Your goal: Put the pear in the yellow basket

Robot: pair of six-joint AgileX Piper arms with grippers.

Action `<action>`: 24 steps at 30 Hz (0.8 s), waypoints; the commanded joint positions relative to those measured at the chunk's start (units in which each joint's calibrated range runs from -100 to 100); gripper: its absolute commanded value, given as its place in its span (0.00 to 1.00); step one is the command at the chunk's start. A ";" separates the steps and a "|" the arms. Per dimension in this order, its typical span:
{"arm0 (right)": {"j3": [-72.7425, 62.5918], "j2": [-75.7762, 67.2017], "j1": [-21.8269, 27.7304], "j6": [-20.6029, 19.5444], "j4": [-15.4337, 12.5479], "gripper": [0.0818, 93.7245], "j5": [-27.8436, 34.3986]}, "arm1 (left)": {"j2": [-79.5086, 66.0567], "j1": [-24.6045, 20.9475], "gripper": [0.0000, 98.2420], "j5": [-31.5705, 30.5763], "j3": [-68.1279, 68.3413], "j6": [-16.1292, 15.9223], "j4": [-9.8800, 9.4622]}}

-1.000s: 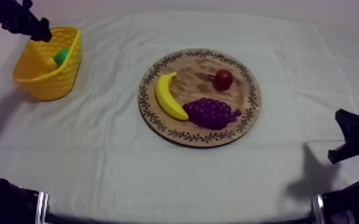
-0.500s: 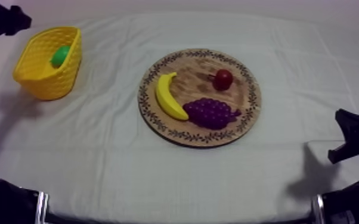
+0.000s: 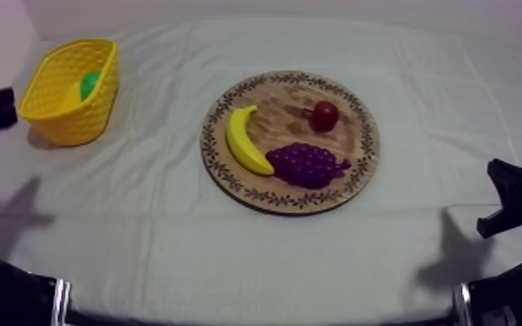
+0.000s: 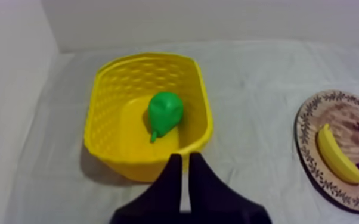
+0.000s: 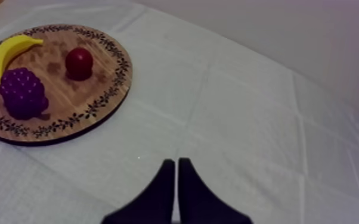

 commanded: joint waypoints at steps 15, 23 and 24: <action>-0.01 -0.01 0.00 0.00 0.00 0.00 0.00 | -29.28 -0.61 0.00 -4.76 27.44 -1.98 -0.45; -0.01 -0.01 -0.07 0.03 0.00 0.00 0.00 | -34.54 -0.86 0.00 -4.89 28.02 5.51 -1.48; -0.01 -0.01 -0.08 0.02 0.00 0.00 0.00 | -34.66 -0.87 0.00 -4.89 28.04 6.56 -1.50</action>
